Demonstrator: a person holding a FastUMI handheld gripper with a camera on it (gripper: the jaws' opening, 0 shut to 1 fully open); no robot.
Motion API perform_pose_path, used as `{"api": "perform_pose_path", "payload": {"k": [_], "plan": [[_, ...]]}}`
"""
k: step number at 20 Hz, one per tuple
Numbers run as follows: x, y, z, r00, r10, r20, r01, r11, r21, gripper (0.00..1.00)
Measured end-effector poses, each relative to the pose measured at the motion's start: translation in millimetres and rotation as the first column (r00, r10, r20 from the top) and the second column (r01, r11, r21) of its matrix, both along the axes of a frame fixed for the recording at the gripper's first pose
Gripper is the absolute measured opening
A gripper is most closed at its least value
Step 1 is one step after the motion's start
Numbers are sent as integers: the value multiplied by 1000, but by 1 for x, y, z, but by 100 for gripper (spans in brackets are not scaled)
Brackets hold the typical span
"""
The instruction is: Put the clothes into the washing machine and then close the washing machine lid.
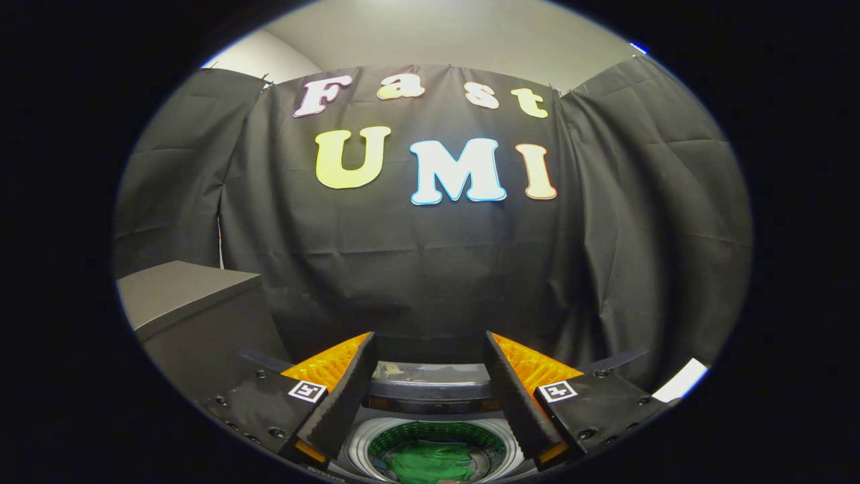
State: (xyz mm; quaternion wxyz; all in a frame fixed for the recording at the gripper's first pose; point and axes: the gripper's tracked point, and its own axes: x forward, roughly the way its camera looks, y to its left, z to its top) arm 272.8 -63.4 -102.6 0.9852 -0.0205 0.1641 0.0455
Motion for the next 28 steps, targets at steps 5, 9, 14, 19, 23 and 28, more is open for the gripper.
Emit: {"api": "perform_pose_path", "payload": {"k": [5,9,14,19,23,28], "plan": [[-17,-12,-56,995,-21,-102,18,999,-36,99],[-28,-7,-73,993,-11,-119,10,1000,-10,99],[-40,-1,-89,992,6,-128,-8,1000,-12,99],[-48,-4,-106,986,-6,-166,7,1000,8,99],[-52,-7,-107,986,-13,-167,15,1000,6,99],[-53,-6,-110,985,-11,-175,12,1000,0,99]]}}
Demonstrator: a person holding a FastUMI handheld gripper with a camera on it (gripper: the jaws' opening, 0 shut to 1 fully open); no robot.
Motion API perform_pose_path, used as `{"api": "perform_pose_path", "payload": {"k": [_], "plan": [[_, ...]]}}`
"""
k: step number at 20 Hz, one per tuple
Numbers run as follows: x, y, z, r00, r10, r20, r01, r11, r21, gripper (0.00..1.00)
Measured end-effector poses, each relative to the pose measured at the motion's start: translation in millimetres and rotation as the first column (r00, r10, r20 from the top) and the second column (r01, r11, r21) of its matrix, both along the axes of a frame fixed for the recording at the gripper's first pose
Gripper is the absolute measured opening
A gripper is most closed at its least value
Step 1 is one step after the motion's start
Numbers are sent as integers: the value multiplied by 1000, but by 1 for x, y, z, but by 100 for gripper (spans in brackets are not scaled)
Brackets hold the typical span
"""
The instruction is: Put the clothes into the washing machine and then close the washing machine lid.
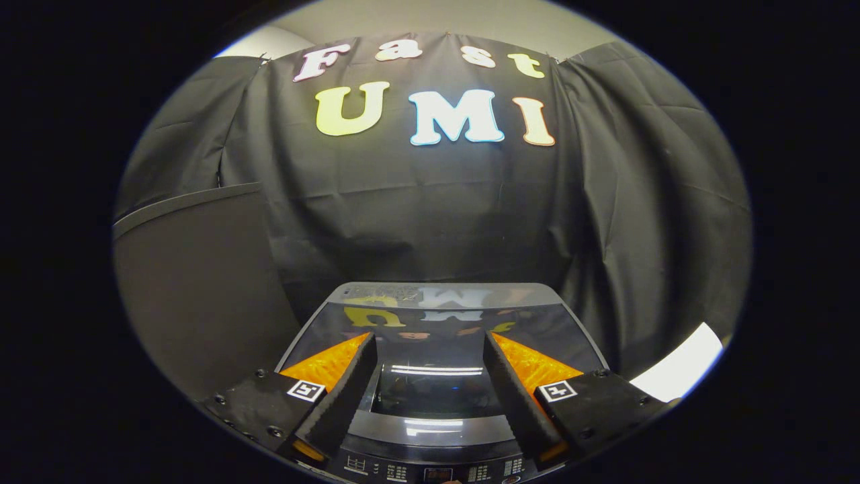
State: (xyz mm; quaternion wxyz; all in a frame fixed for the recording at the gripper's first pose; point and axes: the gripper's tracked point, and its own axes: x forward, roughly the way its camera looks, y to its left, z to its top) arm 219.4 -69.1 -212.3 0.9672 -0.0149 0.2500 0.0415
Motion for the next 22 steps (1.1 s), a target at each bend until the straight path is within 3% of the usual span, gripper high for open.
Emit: {"api": "perform_pose_path", "payload": {"k": [7,22], "plan": [[-4,3,6,1000,5,11,-5,1000,-14,99],[-83,8,152,958,41,283,-26,998,-59,99]]}}
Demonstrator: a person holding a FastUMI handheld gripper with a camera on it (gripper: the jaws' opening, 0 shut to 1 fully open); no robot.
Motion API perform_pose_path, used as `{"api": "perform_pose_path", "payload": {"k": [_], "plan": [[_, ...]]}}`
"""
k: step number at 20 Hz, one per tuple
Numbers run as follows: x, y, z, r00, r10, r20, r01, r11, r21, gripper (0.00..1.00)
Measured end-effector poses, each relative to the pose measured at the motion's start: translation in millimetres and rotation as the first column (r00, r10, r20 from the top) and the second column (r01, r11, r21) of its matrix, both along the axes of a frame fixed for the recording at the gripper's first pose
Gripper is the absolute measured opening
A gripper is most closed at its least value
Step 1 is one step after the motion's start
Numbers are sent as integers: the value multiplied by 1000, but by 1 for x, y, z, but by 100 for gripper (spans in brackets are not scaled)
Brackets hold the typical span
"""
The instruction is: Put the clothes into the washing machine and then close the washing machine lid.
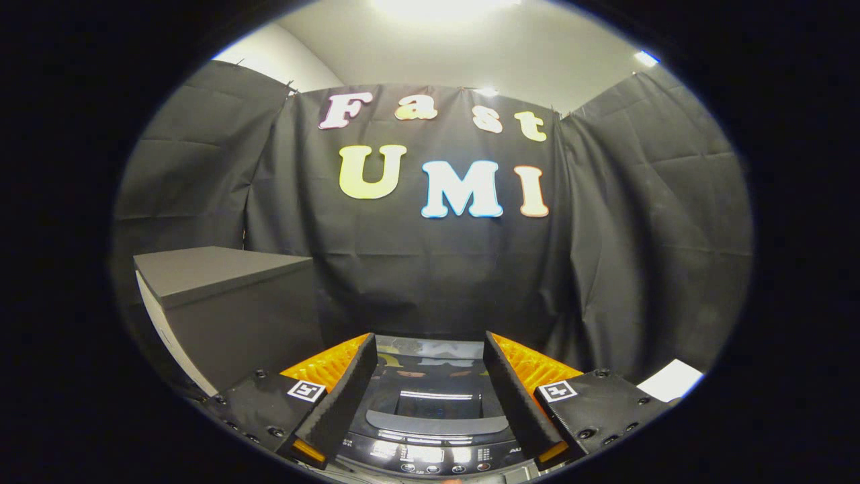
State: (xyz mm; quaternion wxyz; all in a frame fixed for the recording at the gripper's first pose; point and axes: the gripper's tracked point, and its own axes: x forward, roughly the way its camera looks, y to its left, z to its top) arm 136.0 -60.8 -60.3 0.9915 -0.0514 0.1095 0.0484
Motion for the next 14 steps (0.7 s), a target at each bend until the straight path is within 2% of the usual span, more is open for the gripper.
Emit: {"api": "perform_pose_path", "payload": {"k": [5,14], "plan": [[-45,0,28,998,-7,66,7,1000,4,99],[-115,0,36,991,-42,125,42,999,-3,99]]}}
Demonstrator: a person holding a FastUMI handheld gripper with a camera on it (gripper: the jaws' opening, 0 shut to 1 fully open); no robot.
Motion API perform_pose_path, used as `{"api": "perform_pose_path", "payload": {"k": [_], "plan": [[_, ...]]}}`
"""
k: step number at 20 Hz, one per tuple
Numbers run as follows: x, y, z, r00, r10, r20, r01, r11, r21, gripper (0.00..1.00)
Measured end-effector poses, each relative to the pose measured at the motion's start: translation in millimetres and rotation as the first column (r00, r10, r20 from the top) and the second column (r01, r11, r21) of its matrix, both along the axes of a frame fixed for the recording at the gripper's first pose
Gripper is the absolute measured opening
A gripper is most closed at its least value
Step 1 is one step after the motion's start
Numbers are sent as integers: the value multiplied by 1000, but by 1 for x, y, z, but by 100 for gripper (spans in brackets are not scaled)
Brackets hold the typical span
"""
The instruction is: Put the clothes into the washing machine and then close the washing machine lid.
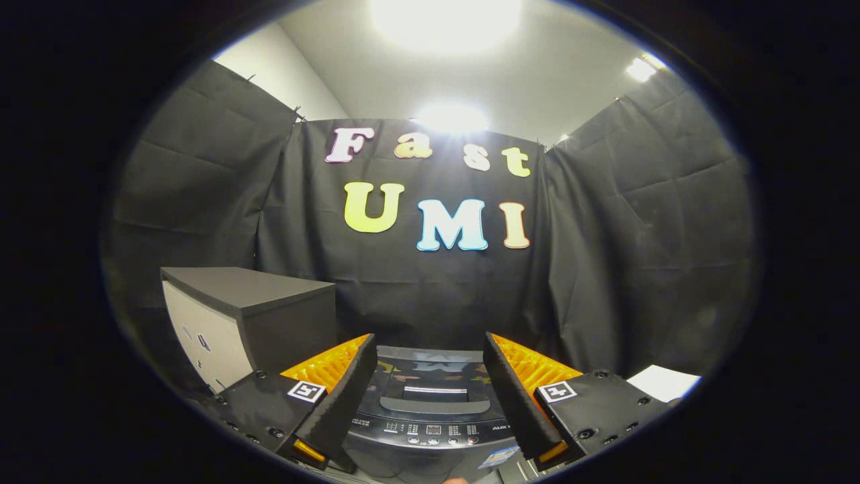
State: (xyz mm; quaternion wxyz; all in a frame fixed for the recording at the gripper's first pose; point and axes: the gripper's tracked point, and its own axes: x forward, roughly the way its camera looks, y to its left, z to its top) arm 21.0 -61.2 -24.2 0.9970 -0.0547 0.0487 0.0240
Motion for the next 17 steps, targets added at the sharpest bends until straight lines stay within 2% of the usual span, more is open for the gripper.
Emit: {"api": "perform_pose_path", "payload": {"k": [6,12,17], "plan": [[-23,1,-6,1000,-8,7,7,1000,18,99],[-24,6,-18,1000,12,-24,-11,999,39,99],[-26,12,-6,1000,23,6,-23,999,44,99]]}}
